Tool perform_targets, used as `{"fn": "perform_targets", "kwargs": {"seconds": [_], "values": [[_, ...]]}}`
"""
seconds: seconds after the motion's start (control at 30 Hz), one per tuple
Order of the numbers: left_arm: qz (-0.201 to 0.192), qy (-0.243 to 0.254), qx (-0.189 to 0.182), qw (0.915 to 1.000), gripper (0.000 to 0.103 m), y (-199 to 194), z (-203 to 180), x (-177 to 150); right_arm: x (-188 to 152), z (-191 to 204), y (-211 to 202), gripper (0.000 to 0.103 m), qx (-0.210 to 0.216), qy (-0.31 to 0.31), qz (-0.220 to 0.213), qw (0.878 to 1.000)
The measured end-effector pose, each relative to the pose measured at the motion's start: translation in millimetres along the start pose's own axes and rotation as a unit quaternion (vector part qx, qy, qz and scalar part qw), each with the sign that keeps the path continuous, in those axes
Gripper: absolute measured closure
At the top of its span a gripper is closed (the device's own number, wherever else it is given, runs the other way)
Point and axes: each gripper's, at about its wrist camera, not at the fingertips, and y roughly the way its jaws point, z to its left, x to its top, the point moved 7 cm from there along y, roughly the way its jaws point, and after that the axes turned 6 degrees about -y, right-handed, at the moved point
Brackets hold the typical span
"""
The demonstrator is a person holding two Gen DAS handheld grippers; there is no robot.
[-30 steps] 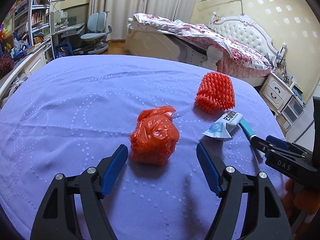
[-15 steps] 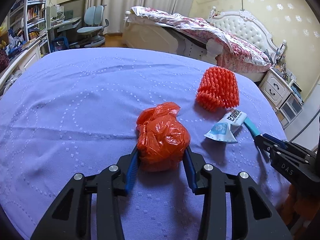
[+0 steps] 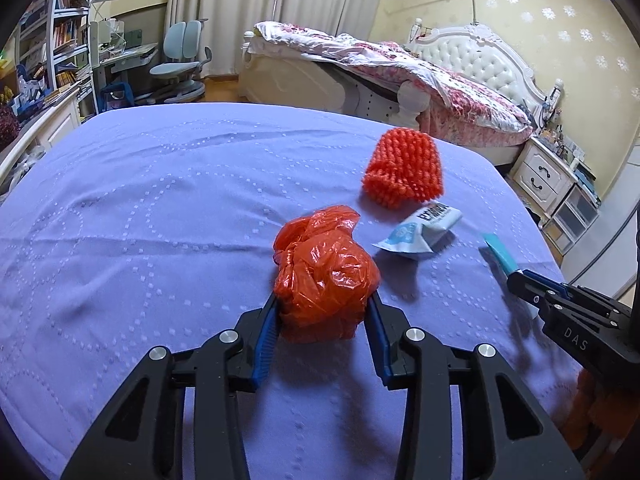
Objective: Collect trash
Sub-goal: 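Carry both items over the black bin and open both tools to drop them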
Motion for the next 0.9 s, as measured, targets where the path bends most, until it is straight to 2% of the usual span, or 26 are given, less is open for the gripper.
{"fn": "perform_targets", "kwargs": {"seconds": [0.4,0.63,0.9], "values": [[-0.014,0.031,-0.038,0.9987,0.063,-21,-58,-21,-33,-28,-44,0.086,-0.012,0.026,-0.023,0.999],[-0.022,0.076,-0.068,0.9945,0.063,-31,-115,-36,-57,-68,-76,0.086,-0.042,0.059,-0.044,0.996],[-0.027,0.132,-0.109,0.9848,0.063,-32,-189,-49,-76,-119,-100,0.086,-0.080,0.096,-0.059,0.990]]}}
